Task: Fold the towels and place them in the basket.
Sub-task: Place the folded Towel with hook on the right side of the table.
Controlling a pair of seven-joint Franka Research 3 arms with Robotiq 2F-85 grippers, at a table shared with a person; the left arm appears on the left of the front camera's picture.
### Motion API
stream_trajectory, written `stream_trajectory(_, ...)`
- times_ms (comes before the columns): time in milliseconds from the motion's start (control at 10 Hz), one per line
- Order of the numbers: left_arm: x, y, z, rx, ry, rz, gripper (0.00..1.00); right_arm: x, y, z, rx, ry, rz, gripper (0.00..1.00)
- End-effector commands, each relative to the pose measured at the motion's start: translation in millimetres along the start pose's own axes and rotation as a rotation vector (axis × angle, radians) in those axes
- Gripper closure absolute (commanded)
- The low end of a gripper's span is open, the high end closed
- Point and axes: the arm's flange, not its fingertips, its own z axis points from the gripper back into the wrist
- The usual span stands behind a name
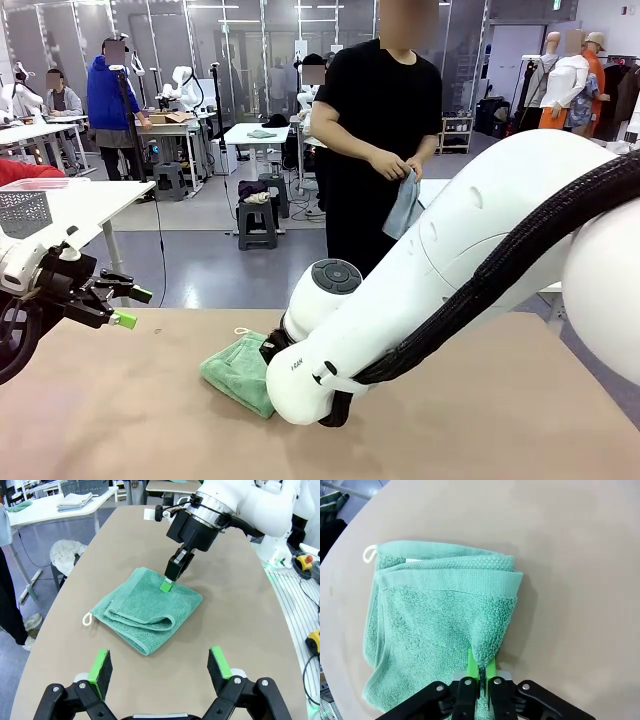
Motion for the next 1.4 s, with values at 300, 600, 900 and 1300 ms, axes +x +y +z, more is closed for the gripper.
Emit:
stream_trajectory(300,1.5,-0.3,0.2,-0.001,0.0,0.005,0.03,0.0,0.0,0.0,0.0,0.0,0.0,1.0)
stream_trajectory(600,1.5,-0.3,0.2,-0.001,0.0,0.005,0.03,10.1,-7.1,2.9,0.004,-0.066,0.088,0.94)
stream_trajectory(900,1.5,-0.3,0.2,-0.001,0.0,0.005,0.03,71.6,-33.5,32.1,-0.028,-0.199,0.197,0.94)
stream_trajectory(1300,1.5,-0.3,0.2,-0.001,0.0,0.005,0.03,165.7,-91.7,52.3,-0.113,-0.113,0.518,0.94)
